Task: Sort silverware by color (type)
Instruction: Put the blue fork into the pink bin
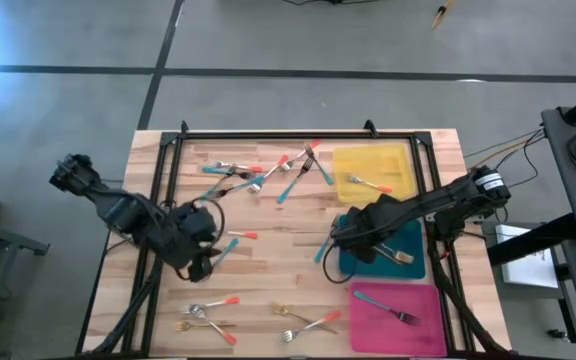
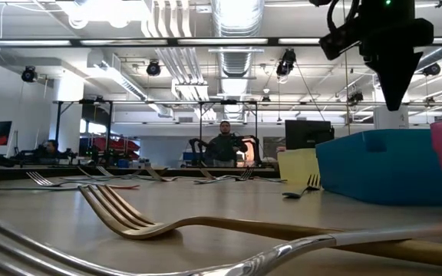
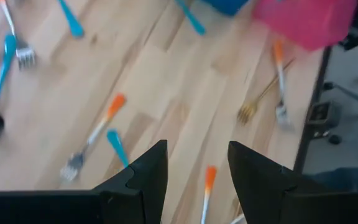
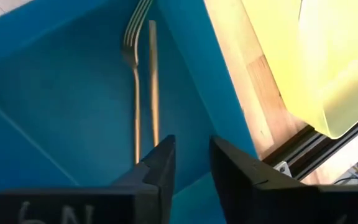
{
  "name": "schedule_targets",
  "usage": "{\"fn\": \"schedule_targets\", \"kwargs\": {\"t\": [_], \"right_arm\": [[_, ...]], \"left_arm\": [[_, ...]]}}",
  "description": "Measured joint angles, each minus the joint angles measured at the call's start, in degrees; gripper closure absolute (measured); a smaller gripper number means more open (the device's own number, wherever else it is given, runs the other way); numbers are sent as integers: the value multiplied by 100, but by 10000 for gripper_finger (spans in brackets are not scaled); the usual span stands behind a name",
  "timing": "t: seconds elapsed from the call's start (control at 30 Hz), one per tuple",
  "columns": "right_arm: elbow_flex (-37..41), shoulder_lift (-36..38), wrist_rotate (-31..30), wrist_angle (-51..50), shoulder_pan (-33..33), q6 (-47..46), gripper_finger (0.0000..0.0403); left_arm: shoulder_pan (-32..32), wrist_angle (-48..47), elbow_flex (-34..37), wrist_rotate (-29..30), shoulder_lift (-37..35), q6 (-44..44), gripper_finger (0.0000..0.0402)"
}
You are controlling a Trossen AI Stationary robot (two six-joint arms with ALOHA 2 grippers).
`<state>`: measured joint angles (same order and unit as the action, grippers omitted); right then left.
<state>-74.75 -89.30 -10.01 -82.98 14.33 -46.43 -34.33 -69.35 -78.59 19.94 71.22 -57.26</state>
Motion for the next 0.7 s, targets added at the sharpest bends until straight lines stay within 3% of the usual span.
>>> {"fn": "schedule_targets", "kwargs": {"t": [0.17, 0.33, 0.47, 0.7], "right_arm": [[-186, 202, 20, 24, 17, -363, 284], [-526, 479, 108, 405, 42, -403, 274], [-802, 671, 106, 786, 42, -396, 276], [-1105, 710, 103, 1157, 42, -337, 288]], "left_arm": [[-307, 174, 1060, -177, 39, -707, 251], [-335, 1532, 2426, -760, 99, -941, 251], [-275, 2439, 3254, -709, 114, -1105, 251], [-12, 2631, 4087, -450, 120, -1571, 251]]}}
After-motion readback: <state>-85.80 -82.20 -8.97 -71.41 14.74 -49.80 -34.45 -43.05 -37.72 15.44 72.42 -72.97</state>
